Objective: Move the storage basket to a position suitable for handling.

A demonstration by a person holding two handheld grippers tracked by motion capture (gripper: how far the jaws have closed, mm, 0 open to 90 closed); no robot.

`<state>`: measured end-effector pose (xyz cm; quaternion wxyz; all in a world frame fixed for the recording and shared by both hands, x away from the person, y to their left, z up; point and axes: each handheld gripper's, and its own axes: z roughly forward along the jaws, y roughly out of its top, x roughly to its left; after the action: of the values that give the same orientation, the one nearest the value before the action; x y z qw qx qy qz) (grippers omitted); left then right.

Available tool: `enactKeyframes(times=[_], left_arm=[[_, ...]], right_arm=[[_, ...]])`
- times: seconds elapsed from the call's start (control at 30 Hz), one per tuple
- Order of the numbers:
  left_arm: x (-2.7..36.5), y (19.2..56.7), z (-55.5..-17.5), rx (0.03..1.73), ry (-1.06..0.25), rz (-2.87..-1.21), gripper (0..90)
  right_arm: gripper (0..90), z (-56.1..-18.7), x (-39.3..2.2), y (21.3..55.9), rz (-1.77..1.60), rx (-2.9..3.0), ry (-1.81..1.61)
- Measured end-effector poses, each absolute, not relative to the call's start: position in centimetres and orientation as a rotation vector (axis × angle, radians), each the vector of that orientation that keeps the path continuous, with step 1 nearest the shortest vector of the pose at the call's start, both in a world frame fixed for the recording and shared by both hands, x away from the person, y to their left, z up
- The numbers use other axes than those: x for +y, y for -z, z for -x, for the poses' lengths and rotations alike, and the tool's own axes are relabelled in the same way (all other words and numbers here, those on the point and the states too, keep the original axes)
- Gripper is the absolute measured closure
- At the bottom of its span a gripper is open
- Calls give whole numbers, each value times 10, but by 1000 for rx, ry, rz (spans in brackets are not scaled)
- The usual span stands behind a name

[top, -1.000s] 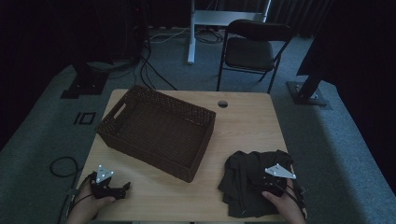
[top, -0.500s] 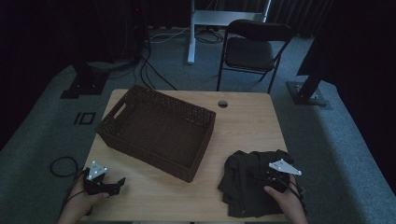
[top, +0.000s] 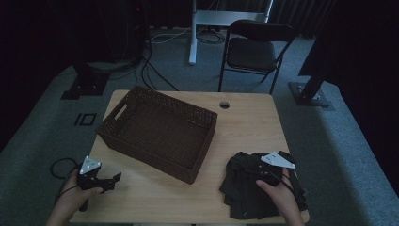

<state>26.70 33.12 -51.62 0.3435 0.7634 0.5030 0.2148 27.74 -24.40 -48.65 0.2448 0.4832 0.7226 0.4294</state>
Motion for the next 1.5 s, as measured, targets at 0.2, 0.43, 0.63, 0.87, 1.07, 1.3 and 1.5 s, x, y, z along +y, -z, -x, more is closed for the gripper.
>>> enactKeyframes(times=[0.2,0.43,0.63,0.87,1.07,1.3,1.5], left_arm=[[339,505,-271,1295,-584,-1965,70],[343,485,-279,1252,-615,-1925,70],[346,476,-288,1216,-627,-1907,70],[351,468,-295,1224,-640,-1893,70],[358,458,-305,1208,-669,-1885,70],[366,450,-325,1201,-668,-1863,70],[371,446,-340,1195,-647,-1856,70]], right_arm=[[123,-280,-225,482,-1283,1990,-1209],[123,-282,-200,477,-1235,2024,-1243],[123,-286,-179,475,-1208,2043,-1288],[133,-290,-156,472,-1168,2076,-1288],[133,-292,-134,466,-1144,2103,-1319],[133,-295,-113,461,-1122,2111,-1363],[133,-297,-103,461,-1117,2114,-1365]])
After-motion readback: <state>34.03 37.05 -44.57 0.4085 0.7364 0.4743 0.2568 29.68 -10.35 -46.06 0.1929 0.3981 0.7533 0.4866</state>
